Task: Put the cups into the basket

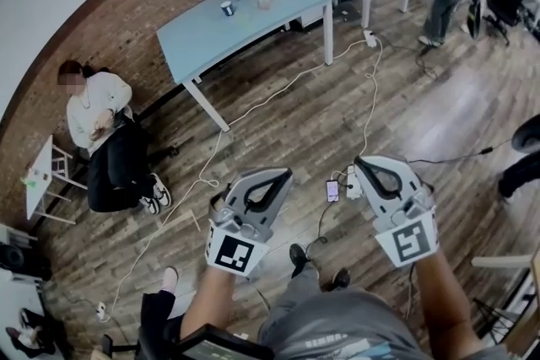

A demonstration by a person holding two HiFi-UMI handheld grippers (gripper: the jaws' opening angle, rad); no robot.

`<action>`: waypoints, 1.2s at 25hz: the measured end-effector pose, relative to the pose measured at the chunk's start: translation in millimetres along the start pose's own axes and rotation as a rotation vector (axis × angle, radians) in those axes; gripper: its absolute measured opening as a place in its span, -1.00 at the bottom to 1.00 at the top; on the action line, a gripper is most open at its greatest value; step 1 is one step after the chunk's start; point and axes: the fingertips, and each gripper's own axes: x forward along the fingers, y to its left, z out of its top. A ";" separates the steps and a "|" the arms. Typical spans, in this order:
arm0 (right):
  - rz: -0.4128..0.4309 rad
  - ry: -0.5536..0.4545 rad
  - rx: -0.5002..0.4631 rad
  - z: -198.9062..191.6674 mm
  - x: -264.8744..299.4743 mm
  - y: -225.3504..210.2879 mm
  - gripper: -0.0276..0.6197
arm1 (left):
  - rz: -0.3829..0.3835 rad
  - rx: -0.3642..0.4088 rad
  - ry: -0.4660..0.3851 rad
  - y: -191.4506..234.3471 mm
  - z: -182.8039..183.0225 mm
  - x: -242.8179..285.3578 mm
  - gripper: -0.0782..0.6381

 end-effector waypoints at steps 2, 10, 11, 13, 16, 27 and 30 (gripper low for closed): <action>-0.009 0.011 0.000 -2.8 16.1 -4.3 -0.88 | 0.000 -0.004 -0.017 13.9 -10.9 3.7 -0.78; -0.031 0.055 0.010 3.3 86.8 -0.8 -0.88 | -0.002 -0.034 -0.067 69.8 -59.7 -2.4 -0.78; -0.034 0.056 0.009 5.1 94.5 -0.8 -0.88 | -0.006 -0.034 -0.072 74.8 -63.9 -2.5 -0.78; -0.038 0.056 0.007 8.0 107.0 -0.2 -0.88 | -0.016 -0.030 -0.074 81.2 -72.7 -2.0 -0.78; -0.030 0.052 0.003 11.3 120.9 1.4 -0.88 | -0.019 -0.032 -0.081 90.2 -79.2 -1.3 -0.78; 0.005 0.022 0.014 -14.4 158.3 -25.1 -0.88 | -0.018 -0.037 -0.047 109.3 -103.4 35.3 -0.78; 0.026 0.008 0.019 -25.0 166.0 -37.2 -0.88 | -0.003 -0.038 -0.032 117.3 -107.0 51.4 -0.78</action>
